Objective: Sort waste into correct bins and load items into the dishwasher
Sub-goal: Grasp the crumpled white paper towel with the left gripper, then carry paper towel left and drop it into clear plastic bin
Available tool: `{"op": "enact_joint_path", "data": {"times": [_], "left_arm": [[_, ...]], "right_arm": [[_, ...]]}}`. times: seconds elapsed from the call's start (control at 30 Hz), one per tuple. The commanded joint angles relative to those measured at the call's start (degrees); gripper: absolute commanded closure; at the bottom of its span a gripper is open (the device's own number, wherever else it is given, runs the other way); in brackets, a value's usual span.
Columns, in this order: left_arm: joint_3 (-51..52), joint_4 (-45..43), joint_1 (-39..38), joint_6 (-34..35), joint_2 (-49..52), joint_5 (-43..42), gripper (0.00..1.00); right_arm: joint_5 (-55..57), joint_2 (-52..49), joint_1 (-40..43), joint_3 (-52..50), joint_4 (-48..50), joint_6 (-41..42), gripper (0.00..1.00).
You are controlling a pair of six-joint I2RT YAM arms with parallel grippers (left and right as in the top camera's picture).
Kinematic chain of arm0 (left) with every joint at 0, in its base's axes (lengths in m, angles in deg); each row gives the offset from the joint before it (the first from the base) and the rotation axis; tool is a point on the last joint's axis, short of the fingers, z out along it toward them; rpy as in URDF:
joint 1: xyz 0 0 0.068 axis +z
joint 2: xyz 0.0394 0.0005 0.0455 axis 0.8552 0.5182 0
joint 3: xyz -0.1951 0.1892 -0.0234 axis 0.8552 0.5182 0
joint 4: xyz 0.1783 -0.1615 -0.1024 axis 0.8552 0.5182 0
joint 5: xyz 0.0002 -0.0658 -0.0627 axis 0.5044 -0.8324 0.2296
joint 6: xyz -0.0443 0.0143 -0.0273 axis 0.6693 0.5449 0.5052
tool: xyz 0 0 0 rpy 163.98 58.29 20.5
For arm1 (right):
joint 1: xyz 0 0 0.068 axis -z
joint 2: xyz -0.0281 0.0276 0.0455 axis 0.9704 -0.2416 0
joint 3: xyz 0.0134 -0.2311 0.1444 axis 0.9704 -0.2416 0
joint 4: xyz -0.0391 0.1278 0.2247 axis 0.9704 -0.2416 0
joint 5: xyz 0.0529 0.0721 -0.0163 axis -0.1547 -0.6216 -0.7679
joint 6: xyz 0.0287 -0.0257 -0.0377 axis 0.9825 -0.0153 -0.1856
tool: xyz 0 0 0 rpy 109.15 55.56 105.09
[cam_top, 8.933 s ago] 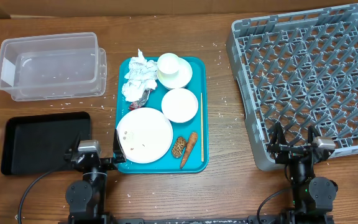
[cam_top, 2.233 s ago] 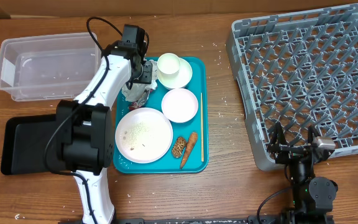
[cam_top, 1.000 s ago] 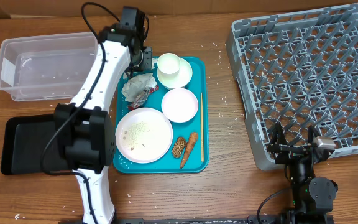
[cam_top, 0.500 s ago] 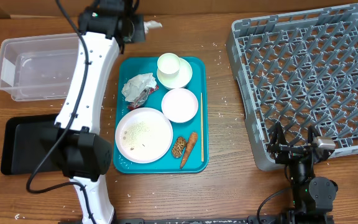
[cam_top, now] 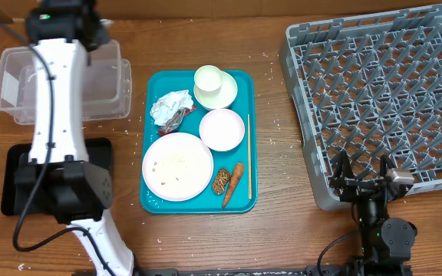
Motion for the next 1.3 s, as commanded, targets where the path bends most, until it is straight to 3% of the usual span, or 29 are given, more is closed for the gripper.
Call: {"op": "enact_joint_path", "data": {"times": [0.0,0.03,0.2,0.37,0.53,0.7,0.87,1.27], "left_arm": [[-1.2,1.1,2.9,3.1,-1.1,-2.0,0.04],[-1.2,1.7,3.4,3.0,-1.1,-3.9,0.0],[-1.1,5.6,4.0,2.1,-1.1,-17.6,0.0],[-0.6,7.1,1.0,-5.8,-1.1,-30.4,0.0],[2.9,8.4,-4.3,-2.8,-1.1,-29.5,0.02],[9.7,6.8,-9.1,4.7,-1.1,-19.4,0.04],[18.3,0.1,-11.4,7.9,-1.1,-17.8,0.16],[36.3,-17.2,-11.7,20.0,-1.1,-17.8,0.2]], "right_arm": [[-0.1,0.2,0.4,-0.6,0.3,-0.4,0.0],[-0.1,0.2,0.4,-0.6,0.3,-0.4,0.0],[-0.1,0.2,0.4,-0.6,0.3,-0.4,0.0],[-0.1,0.2,0.4,-0.6,0.3,-0.4,0.0],[-0.1,0.2,0.4,-0.6,0.3,-0.4,0.0],[-0.1,0.2,0.4,-0.6,0.3,-0.4,0.0],[-0.1,0.2,0.4,-0.6,0.3,-0.4,0.0],[-0.1,0.2,0.4,-0.6,0.3,-0.4,0.0]]}}
